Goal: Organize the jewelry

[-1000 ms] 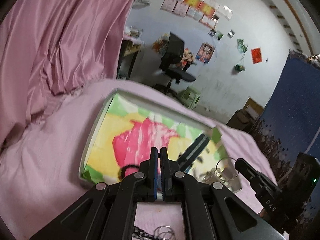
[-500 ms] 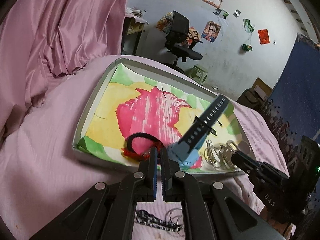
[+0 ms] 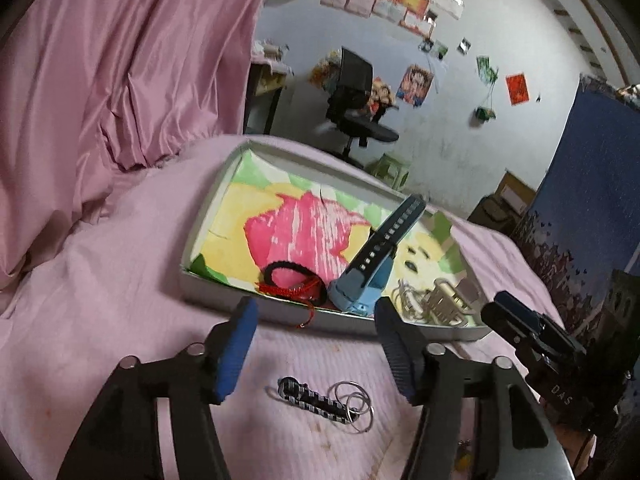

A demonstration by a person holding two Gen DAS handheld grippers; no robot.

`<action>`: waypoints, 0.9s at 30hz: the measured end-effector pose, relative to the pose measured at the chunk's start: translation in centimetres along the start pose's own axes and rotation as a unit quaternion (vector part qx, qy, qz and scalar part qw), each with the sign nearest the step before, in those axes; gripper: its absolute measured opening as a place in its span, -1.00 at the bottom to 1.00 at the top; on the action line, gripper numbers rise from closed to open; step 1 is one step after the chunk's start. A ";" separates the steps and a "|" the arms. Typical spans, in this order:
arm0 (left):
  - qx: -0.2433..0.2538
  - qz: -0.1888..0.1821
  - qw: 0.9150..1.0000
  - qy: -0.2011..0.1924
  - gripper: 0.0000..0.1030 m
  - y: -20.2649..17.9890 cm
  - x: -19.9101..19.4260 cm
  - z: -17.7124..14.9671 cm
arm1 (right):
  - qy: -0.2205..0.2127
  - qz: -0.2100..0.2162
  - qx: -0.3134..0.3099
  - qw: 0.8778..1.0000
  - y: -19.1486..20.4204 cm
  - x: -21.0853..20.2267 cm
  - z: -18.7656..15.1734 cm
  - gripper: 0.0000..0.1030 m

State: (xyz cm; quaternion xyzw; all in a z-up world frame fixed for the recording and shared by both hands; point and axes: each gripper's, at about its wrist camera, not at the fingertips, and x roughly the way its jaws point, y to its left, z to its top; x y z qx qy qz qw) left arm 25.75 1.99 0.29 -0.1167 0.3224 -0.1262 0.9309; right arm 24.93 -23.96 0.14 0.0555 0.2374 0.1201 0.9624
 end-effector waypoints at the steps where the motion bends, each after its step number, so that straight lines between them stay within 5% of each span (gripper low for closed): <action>1: 0.003 0.000 1.000 -0.006 0.21 -0.1 -0.4 -0.1 | -0.007 0.000 0.002 1.000 0.0 -0.6 -0.1 0.02; 4: 0.018 0.008 0.999 -0.025 0.51 -0.7 -1.6 -0.4 | -0.024 -0.001 0.003 1.000 0.1 -2.2 -0.3 0.10; 13: 0.064 0.024 0.995 -0.077 0.94 -2.1 -5.5 -2.0 | -0.068 -0.001 0.005 0.998 0.4 -6.4 -1.5 0.69; 18: 0.078 0.041 0.993 -0.081 0.99 -1.9 -7.4 -3.3 | -0.059 -0.002 -0.002 0.998 0.6 -7.5 -2.4 0.93; 27: 0.093 0.057 0.993 -0.050 0.99 -1.2 -8.4 -5.4 | -0.008 0.002 -0.014 1.000 0.2 -7.6 -3.6 0.94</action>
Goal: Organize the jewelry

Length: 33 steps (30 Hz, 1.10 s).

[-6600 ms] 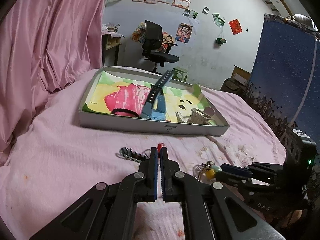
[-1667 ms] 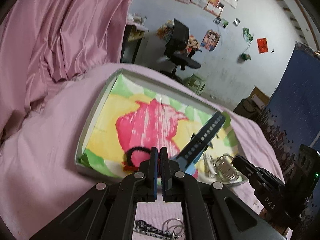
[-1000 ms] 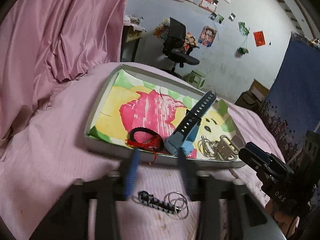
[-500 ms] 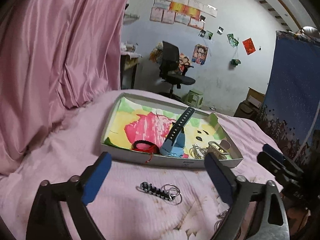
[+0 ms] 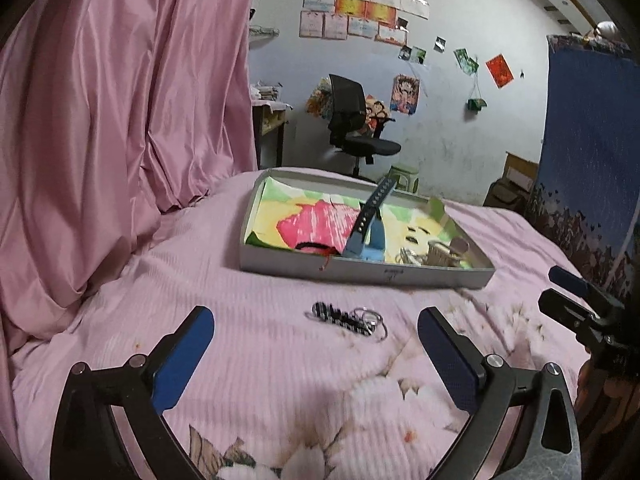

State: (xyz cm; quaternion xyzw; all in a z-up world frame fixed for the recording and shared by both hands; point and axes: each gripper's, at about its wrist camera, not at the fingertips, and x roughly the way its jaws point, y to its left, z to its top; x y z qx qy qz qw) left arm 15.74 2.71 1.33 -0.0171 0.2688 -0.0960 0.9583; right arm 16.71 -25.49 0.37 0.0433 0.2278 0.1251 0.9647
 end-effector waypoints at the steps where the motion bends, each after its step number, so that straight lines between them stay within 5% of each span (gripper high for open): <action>1: 0.004 0.000 1.000 0.003 0.99 -0.1 0.0 -0.1 | 0.012 0.001 -0.001 1.000 -0.1 0.3 -0.1 0.94; 13: 0.029 -0.007 0.997 0.068 0.99 -0.5 2.3 -1.0 | 0.102 0.022 -0.014 0.994 0.2 2.8 -1.5 0.92; 24: 0.047 -0.037 0.992 0.112 0.98 -1.4 4.6 -0.9 | 0.161 0.059 -0.034 0.985 0.7 4.8 -2.3 -0.09; 27: 0.057 -0.052 0.990 0.117 0.82 -2.0 5.1 -0.8 | 0.169 0.068 -0.045 0.982 1.0 5.1 -2.5 -0.32; 33: 0.051 -0.096 0.983 0.147 0.36 -2.7 7.1 -0.6 | 0.185 0.085 -0.057 0.977 1.1 5.7 -2.4 -0.42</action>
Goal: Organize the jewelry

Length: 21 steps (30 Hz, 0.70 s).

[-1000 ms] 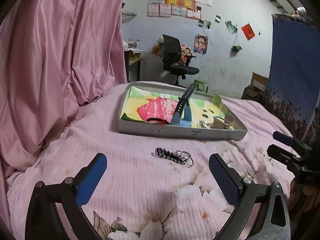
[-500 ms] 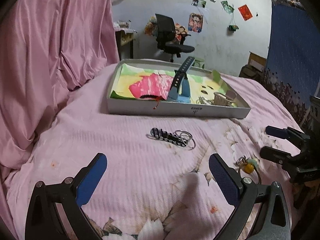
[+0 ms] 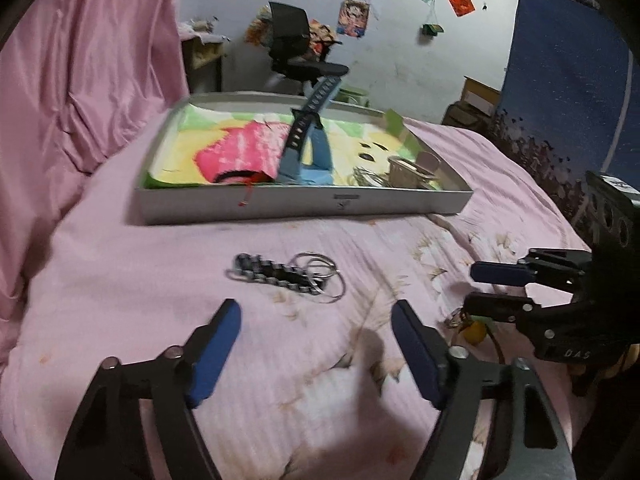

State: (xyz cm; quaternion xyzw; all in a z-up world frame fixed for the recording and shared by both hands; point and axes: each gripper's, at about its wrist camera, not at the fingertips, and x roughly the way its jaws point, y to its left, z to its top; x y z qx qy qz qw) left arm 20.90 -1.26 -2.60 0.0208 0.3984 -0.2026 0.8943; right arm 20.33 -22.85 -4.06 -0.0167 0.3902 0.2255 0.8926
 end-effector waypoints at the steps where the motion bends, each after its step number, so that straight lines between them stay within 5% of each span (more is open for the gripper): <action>1: -0.003 -0.007 1.000 0.004 0.28 0.0 0.3 0.2 | 0.002 0.005 -0.001 1.000 -0.1 0.1 0.1 -0.42; 15: -0.074 -0.057 0.995 0.034 -0.83 1.3 3.3 1.3 | 0.034 0.036 -0.018 0.999 0.6 1.2 -0.1 -0.65; 21: -0.083 -0.067 0.994 0.030 -0.93 1.4 3.4 1.2 | 0.033 0.039 -0.016 0.999 0.6 1.1 -0.2 -0.86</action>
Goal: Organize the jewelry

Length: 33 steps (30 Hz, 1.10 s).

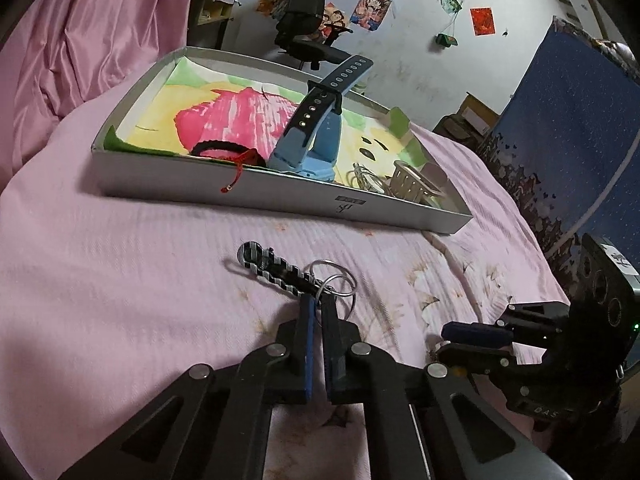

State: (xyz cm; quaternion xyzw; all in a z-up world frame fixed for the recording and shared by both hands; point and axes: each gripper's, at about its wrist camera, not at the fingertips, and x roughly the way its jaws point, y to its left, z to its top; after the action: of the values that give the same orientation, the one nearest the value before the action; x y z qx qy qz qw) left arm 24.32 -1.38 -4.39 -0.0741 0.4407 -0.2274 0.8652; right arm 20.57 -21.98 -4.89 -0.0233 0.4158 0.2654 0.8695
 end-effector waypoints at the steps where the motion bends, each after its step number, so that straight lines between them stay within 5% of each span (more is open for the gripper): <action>1: 0.001 0.001 1.000 0.000 -0.93 0.0 0.0 0.0 | 0.000 0.000 0.001 1.000 0.0 0.0 0.0 -0.88; 21: 0.030 -0.001 1.000 -0.002 -0.95 -1.7 -1.3 -1.0 | -0.041 -0.011 0.083 0.996 -3.3 -0.5 0.0 -0.93; 33: 0.042 -0.011 0.998 -0.049 -0.95 -2.5 -4.1 0.1 | -0.109 -0.020 0.092 0.990 -3.5 -1.9 0.7 -0.93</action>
State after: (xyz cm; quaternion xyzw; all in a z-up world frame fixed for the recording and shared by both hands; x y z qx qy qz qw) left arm 21.52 -1.71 -0.49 -0.0538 0.3869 -0.2516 0.8855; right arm 21.77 -25.63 -3.69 0.0777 0.3409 0.2099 0.9131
